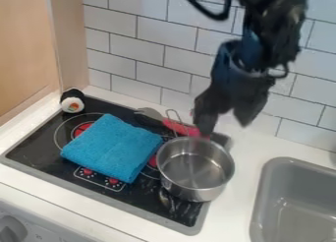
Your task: Move the silver pot to the right side of the blue towel
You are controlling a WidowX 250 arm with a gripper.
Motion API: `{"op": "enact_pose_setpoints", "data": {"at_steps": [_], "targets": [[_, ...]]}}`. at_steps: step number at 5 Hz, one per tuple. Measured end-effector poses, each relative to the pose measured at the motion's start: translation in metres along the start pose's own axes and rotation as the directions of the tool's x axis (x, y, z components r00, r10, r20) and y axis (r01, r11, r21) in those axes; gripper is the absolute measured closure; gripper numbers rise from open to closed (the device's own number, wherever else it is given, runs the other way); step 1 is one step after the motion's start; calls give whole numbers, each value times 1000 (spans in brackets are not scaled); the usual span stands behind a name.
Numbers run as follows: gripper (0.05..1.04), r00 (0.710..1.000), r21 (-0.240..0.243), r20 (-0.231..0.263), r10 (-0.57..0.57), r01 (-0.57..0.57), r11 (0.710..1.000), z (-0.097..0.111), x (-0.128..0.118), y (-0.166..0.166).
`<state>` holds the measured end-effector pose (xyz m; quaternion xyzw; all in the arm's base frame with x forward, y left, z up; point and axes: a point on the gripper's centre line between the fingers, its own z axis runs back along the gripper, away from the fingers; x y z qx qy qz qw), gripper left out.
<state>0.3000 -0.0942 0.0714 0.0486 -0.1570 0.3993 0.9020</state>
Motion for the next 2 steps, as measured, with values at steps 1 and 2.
{"op": "enact_pose_setpoints", "data": {"at_steps": [1, 2], "targets": [[85, 1000, -33, 9, -14, 14, 999, 22, 4, 10], [85, 1000, -34, 9, -18, 19, 999, 22, 4, 10]]}}
